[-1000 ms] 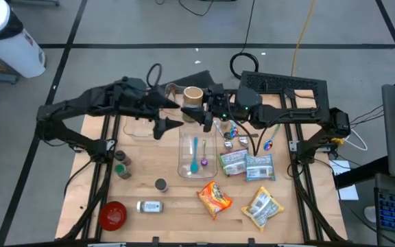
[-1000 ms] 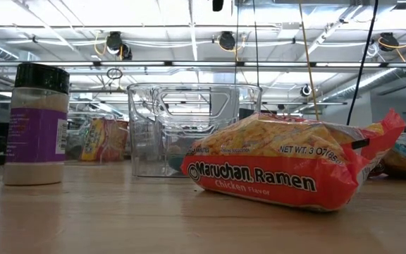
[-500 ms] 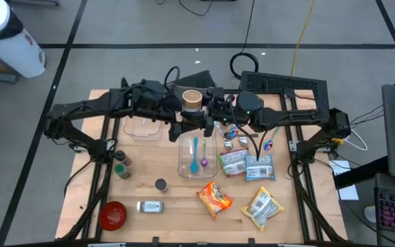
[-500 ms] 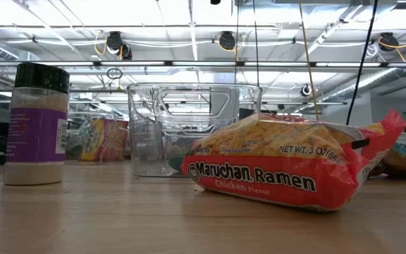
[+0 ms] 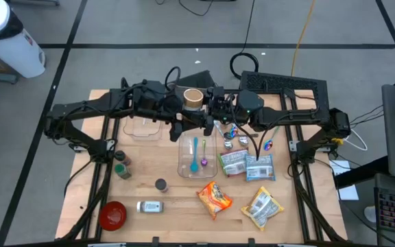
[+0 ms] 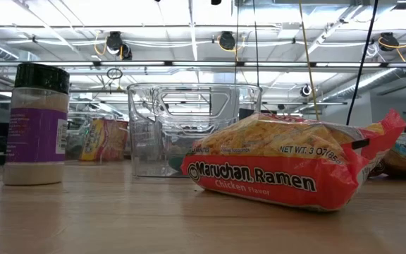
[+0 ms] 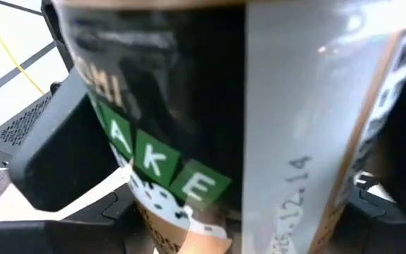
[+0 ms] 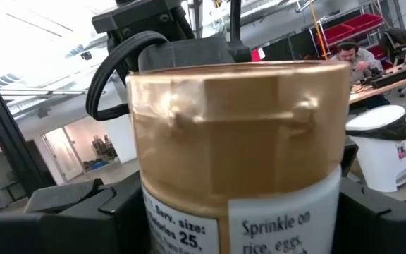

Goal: Pick & Place Food Item
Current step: Put the gold seasoning bottle into the top right transparent bin

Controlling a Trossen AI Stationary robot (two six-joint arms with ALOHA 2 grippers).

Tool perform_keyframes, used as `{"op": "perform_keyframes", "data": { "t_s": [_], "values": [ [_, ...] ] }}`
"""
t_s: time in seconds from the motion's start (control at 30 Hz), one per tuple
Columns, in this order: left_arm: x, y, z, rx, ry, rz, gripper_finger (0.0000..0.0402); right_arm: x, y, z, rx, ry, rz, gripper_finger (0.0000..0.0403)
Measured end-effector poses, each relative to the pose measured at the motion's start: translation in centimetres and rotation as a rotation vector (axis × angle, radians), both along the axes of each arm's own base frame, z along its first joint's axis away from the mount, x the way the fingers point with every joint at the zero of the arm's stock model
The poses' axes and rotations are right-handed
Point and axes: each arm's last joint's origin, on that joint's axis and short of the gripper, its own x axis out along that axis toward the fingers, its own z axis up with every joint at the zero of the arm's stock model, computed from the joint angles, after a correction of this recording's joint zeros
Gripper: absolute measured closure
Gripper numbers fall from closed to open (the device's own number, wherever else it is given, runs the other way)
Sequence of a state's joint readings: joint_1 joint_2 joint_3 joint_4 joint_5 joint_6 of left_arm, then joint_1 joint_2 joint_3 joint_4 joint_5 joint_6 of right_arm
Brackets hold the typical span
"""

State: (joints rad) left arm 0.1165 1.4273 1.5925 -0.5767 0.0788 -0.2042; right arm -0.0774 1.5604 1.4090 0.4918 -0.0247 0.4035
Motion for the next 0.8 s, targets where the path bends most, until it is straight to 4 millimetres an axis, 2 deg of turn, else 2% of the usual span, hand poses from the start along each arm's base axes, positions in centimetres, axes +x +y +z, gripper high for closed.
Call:
{"op": "perform_keyframes", "data": {
  "t_s": [0.13,0.37,0.5,0.63,0.8],
  "values": [
    [-0.3,0.0,0.0,0.013,0.015,-0.009,0.0126,0.0,0.0,-0.1,-0.001,0.009,0.004,0.0106],
    [-2.4,-0.1,0.8,0.035,0.04,-0.008,0.0126,0.0,-0.3,-0.1,-0.053,0.02,-0.01,0.0112],
    [-3.3,-0.2,0.3,0.01,0.119,-0.018,0.0125,0.0,-0.5,-0.5,-0.06,0.062,0.057,0.0112],
    [-3.6,-0.4,-0.4,-0.042,0.194,-0.046,0.0125,0.1,-0.9,-1.3,-0.032,0.165,0.137,0.0113],
    [-3.0,-0.7,-0.9,-0.065,0.219,-0.077,0.0127,0.0,-0.8,-1.6,-0.032,0.213,0.193,0.0111]
  ]
}}
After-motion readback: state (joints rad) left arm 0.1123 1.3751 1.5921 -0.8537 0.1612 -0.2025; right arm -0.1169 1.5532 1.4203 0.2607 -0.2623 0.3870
